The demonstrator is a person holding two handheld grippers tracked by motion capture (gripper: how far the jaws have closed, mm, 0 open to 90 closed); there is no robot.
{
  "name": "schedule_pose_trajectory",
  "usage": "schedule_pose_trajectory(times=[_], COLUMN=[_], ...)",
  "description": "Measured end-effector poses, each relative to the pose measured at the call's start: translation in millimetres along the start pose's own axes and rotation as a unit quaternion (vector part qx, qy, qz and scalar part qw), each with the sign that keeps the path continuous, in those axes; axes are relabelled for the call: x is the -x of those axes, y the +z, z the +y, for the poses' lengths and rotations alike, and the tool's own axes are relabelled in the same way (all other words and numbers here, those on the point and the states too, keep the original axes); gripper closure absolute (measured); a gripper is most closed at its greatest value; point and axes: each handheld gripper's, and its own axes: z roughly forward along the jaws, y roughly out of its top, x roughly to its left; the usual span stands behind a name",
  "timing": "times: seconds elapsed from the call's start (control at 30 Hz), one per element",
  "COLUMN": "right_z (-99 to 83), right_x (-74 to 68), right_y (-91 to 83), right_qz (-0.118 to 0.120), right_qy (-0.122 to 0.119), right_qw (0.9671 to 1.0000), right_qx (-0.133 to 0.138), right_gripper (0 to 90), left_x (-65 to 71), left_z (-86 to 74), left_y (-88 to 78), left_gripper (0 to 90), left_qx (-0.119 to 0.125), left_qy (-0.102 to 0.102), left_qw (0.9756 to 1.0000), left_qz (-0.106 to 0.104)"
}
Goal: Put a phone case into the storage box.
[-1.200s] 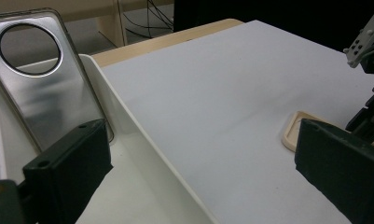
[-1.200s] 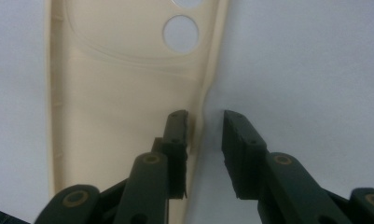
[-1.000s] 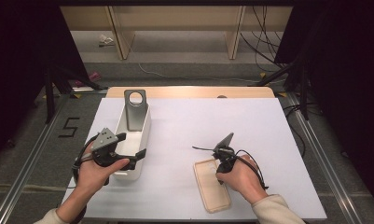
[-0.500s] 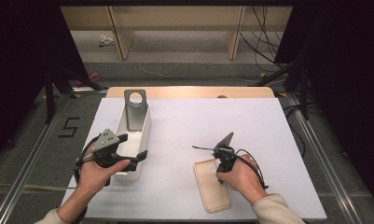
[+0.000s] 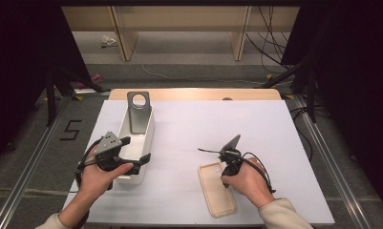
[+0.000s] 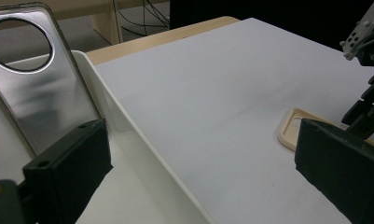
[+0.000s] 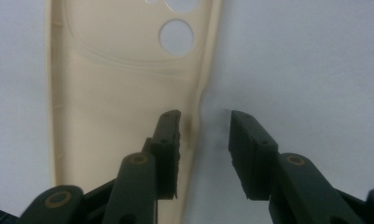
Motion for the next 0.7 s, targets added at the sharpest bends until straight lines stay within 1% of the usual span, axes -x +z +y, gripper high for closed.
schedule_pose_trajectory(times=[0.27,0.47,0.7], right_z=[0.6,1.0,1.0], right_x=[1.2,-0.1,0.6], right_y=[1.3,2.6,4.2], right_qz=[0.004,0.006,0.009], right_qy=[0.005,0.002,0.007], right_qw=[0.9999,0.9999,0.9998], right_qx=[-0.009,-0.013,-0.018], right_gripper=[66.2,68.5,73.1], left_x=[0.0,0.8,1.9], left_z=[0.5,1.9,2.0], left_y=[0.0,-1.1,-0.3], left_gripper=[3.2,3.2,3.2], left_qx=[0.001,0.002,0.001], left_qy=[0.001,0.004,0.006], left_qw=[1.0,1.0,1.0], left_qz=[-0.003,0.002,-0.001])
